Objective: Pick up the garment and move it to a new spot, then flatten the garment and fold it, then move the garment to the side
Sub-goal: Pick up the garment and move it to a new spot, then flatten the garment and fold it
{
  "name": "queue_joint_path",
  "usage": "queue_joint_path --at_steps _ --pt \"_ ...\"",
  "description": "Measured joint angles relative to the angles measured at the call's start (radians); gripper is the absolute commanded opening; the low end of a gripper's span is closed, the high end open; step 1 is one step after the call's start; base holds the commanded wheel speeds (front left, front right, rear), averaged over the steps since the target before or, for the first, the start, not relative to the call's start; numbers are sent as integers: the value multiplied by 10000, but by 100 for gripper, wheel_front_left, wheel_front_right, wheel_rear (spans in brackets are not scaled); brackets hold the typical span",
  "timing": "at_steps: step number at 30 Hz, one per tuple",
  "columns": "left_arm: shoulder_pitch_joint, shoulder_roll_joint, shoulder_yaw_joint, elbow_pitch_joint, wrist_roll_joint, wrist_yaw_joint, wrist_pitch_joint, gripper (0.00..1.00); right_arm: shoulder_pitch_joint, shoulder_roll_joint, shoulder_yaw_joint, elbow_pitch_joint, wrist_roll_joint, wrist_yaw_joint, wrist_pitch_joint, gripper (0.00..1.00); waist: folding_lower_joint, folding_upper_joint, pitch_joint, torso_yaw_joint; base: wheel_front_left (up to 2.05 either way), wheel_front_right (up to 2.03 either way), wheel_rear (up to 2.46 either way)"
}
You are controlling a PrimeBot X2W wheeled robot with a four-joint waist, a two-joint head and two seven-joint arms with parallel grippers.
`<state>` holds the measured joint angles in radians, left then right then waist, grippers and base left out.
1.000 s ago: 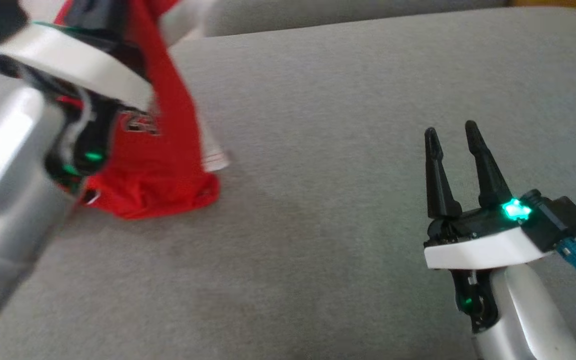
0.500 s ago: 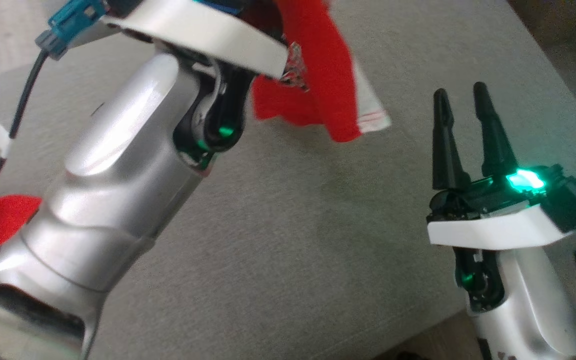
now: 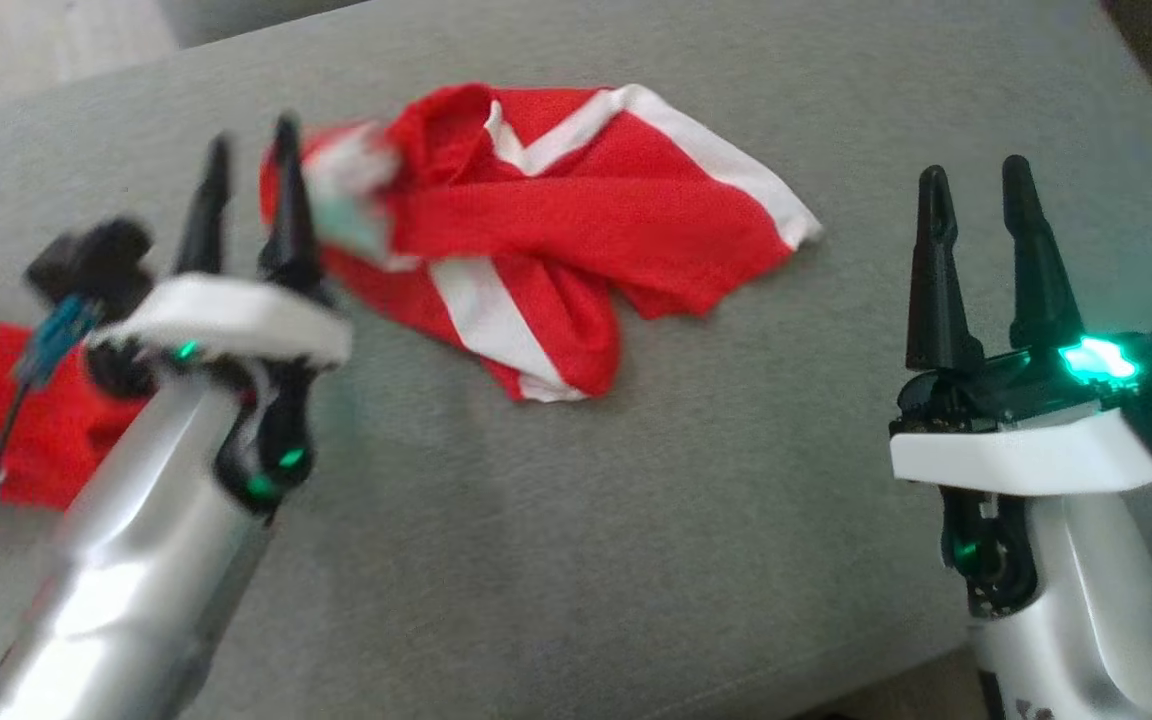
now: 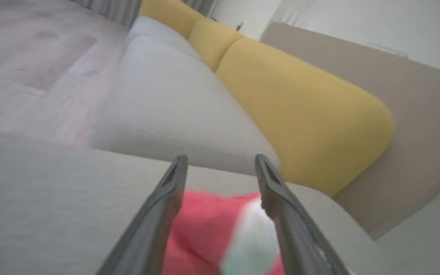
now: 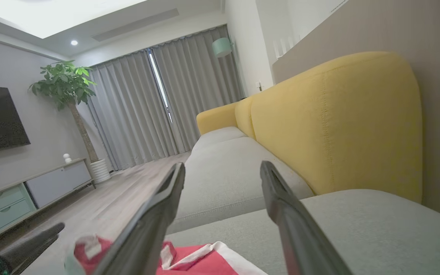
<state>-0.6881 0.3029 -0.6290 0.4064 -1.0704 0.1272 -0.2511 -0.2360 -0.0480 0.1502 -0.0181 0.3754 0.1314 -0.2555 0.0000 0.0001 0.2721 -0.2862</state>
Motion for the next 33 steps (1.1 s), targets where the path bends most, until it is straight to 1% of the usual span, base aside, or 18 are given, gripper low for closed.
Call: queue_joint_path --at_steps 2,5,8,11,12,15,19,22,25,28,30,33 --pt "614 148 583 82 535 -10 -6 100 14 0 -15 63 -159 0 0 100 1 0 -3 290 0 0 0" --pt "1319 117 1478 -79 1404 -61 -12 100 53 0 -54 230 -414 0 0 100 1 0 -57 758 0 0 0" --pt "2061 -35 2215 -485 2318 -295 -12 100 225 2 -121 422 -709 0 0 100 0 0 -189 1261 0 0 0" --pt "2891 -194 2696 -959 3317 -548 -12 100 494 2 -203 692 -934 0 0 100 0 0 -383 1746 0 0 0" --pt "3452 -355 2951 -1354 4034 -673 -12 100 653 2 -249 865 -1064 0 0 100 0 0 -548 2058 0 0 0" --pt "4371 -742 3315 -1952 4903 -765 -13 100 851 4 -270 1066 -1187 0 0 100 -1 0 -828 2470 0 0 0" --pt "5510 -1239 3509 -2462 5990 -936 -13 100 1053 4 -357 1206 -1216 0 0 100 -2 0 -1141 2943 0 0 0" --pt "5797 -1624 3720 -2525 6429 -1112 -13 100 1078 4 -418 1277 -1267 0 0 100 -2 0 -1278 3246 0 0 0" --pt "5778 -1728 3814 -2566 6752 -1290 -13 100 1066 4 -441 1344 -1394 0 2 100 -2 0 -1317 3395 0 0 0" --pt "5753 -1918 4105 -2600 6972 -1471 -13 100 1030 13 -554 1530 -1524 0 2 100 -3 0 -1260 3464 0 0 0" --pt "5717 -2000 4163 -2589 7131 -1632 -13 100 961 19 -991 1776 -1693 0 2 100 0 0 -1145 3474 0 0 0" --pt "5665 -2173 4278 -2562 7342 -1802 -13 100 538 17 -1988 2554 -1985 0 2 100 0 0 -973 3509 0 0 0"
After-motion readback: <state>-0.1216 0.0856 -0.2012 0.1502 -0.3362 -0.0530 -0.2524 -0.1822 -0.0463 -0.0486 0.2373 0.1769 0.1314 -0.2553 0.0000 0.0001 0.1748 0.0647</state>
